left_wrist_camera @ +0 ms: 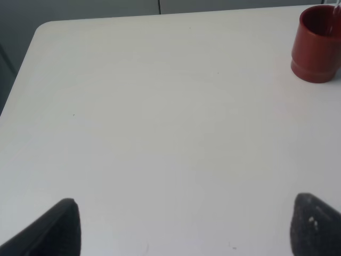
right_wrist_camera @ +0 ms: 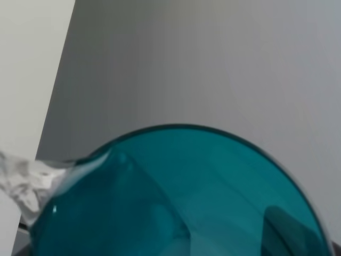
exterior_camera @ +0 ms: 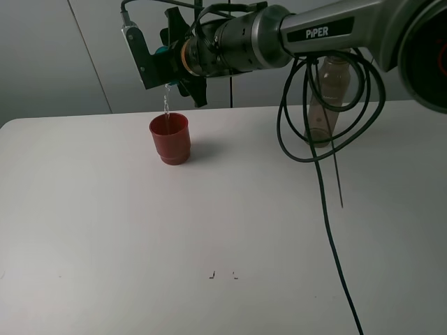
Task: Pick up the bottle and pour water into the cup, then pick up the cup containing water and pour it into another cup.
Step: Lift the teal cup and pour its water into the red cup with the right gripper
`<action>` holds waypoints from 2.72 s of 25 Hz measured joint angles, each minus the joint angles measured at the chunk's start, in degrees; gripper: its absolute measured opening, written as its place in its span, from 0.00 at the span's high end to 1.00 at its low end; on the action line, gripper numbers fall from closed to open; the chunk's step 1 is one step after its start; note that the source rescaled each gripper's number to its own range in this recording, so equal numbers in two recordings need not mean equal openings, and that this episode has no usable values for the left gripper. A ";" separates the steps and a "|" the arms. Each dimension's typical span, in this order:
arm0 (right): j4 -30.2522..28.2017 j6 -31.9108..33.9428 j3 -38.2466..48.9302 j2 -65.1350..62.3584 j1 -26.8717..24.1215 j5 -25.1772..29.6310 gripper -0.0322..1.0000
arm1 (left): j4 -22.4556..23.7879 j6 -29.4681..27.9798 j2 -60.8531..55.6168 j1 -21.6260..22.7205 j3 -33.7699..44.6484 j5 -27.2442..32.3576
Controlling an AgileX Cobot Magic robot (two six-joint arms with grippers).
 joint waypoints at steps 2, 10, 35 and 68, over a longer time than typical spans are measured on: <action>-0.39 0.00 0.00 0.00 0.00 0.00 0.88 | 0.00 0.00 0.00 0.00 0.00 0.00; -2.29 0.00 0.00 0.00 0.00 0.00 0.88 | 0.00 0.00 0.00 0.00 0.00 0.00; -10.65 0.00 0.00 0.00 0.00 0.00 0.88 | 0.00 -0.39 0.00 0.00 0.00 0.00; -19.94 0.00 0.00 0.00 0.00 0.10 0.88 | 0.00 -0.39 0.00 0.00 0.00 0.00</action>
